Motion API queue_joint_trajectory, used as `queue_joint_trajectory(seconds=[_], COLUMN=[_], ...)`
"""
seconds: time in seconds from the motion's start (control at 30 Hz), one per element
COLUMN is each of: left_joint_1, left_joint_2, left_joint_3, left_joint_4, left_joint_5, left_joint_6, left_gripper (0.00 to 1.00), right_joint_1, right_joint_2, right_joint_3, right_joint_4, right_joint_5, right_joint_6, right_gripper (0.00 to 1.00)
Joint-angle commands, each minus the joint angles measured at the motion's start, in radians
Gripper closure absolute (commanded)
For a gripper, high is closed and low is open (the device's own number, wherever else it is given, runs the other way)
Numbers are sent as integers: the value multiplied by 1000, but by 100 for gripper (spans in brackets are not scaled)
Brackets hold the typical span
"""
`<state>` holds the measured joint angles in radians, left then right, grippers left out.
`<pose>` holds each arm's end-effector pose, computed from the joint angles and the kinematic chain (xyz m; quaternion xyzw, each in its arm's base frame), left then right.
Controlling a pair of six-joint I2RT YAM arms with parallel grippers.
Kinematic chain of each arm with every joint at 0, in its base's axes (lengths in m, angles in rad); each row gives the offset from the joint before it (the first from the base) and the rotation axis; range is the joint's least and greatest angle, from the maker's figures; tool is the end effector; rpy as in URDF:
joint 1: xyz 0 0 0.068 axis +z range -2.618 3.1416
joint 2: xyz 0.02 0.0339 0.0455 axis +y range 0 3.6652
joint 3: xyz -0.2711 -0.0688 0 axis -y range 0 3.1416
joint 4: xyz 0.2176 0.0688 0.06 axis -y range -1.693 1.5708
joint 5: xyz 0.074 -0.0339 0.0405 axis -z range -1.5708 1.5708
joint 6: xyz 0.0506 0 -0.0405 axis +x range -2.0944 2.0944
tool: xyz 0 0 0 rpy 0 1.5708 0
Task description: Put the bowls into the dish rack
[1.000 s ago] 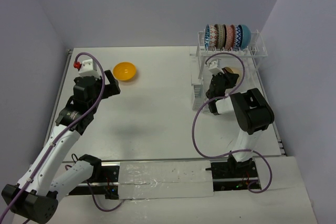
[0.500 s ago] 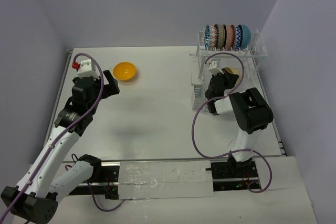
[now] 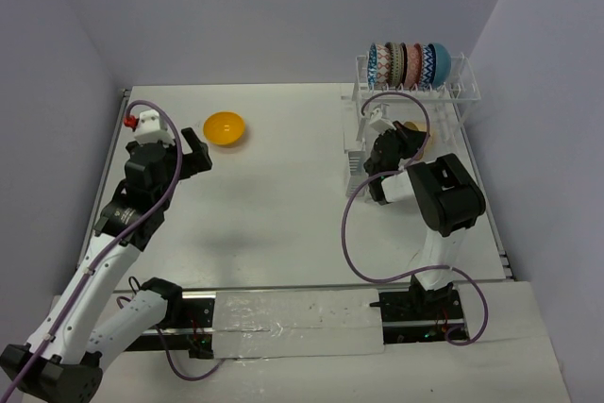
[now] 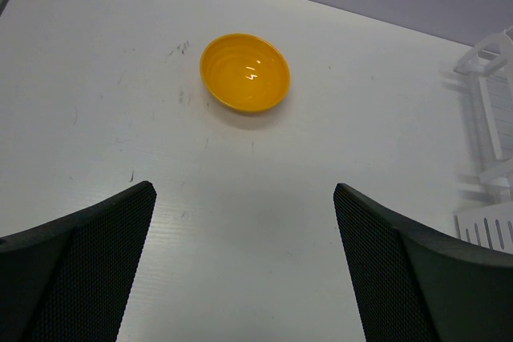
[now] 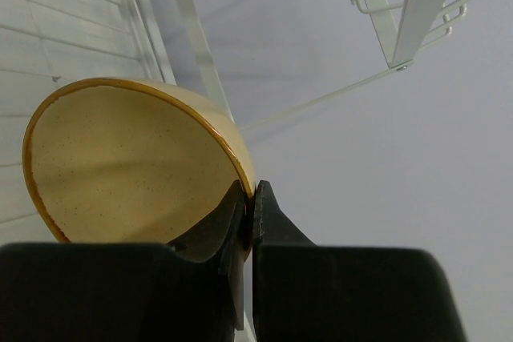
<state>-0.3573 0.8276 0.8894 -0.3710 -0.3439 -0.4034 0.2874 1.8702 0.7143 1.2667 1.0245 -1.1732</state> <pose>0.1614 -0.0420 0.3494 -0.1192 0.7931 -0.0874 0.5909 0.3405 0.0556 0.2087 -0.1157 0.6767 -0.5737 0.4468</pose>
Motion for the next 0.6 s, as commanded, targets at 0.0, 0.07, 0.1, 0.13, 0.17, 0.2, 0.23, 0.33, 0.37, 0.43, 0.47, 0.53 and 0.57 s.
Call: queue_joint_trajectory(seconds=[0.0,0.07,0.1,0.13,0.17,0.2,0.23,0.33,0.37,0.43,0.47,0.53,0.57], left_joint_1=[-12,-17,-19,-20,-20,-20,-20,-20,-20,-20,-20,-22,-20], left_joint_2=[-22,-24,-27,-28,-27,-30,-31,-31,-30,-30,-30,-31,-33], left_joint_3=[-6,-7,-6,-7,-6,-7,-6,-9,-9,-7,-7,-9,-9], left_joint_4=[37,38,37,37,37,37,37,37,37,37,38,37,38], left_joint_5=[-26,-27,-27,-29,-32,-35,-37,-35,-33,-32,-32,-32,-32], left_joint_6=[23,23,25,25,25,26,26,28,28,28,28,28,28], left_gripper=[1,1,1,1,1,1,1,1,1,1,1,1,1], right_joint_1=[-16,-25,-30,-39,-43,-48,-57,-65,-63,-65,-63,-65,-63], right_joint_2=[-54,-45,-43,-42,-42,-43,-46,-55,-62,-63,-66,-69,-74], right_joint_3=[16,17,20,24,27,30,36,42,39,37,36,37,37], right_joint_4=[40,40,40,34,25,10,-31,-119,-137,-200,-211,-248,-262], right_joint_5=[-14,-20,-20,-30,-35,-37,-47,-64,-70,-78,-76,-69,-61], right_joint_6=[-25,-45,-61,-68,-68,-57,-48,-11,-5,18,29,40,52], right_gripper=[100,100,100,100,100,100,100,100,100,100,100,100,98])
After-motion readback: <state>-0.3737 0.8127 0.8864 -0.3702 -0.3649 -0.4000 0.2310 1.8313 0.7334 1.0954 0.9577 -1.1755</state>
